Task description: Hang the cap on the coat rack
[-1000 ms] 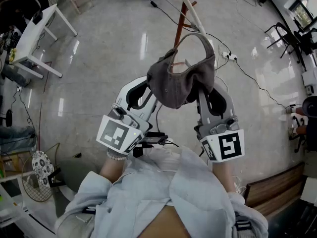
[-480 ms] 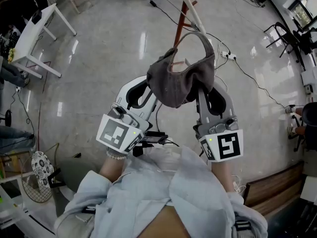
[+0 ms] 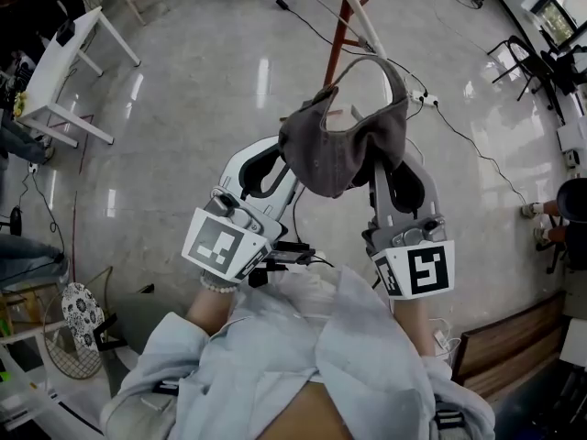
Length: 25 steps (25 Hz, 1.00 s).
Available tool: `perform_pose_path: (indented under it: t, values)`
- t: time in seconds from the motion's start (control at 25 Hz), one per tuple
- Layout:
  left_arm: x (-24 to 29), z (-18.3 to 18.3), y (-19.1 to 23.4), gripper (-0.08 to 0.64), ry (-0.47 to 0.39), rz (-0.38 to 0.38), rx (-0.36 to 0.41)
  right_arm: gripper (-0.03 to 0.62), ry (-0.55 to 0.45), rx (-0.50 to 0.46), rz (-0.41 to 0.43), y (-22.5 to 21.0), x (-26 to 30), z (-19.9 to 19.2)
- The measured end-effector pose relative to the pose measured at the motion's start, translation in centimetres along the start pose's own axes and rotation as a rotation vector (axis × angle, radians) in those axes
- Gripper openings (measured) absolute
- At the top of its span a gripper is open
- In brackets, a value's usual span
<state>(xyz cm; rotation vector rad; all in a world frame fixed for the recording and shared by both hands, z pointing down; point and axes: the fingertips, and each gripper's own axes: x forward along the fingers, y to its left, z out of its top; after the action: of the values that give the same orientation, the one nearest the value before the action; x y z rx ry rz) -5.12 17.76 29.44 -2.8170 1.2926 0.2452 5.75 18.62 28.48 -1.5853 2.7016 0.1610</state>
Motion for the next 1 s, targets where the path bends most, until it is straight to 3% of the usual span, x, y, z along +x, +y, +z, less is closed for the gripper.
perform_pose_path:
  t: [0.56,1.0]
  values:
    - [-2.0,0.6,1.0,0.072,-0.013,-0.048,0.026,0.035,-0.015,-0.011,-0.053,2.6,-0.3,0.3]
    - [-0.5,0.8,2.7,0.074,-0.048,-0.011,0.034,0.035,-0.036,-0.035,-0.028,1.6,2.2,0.4]
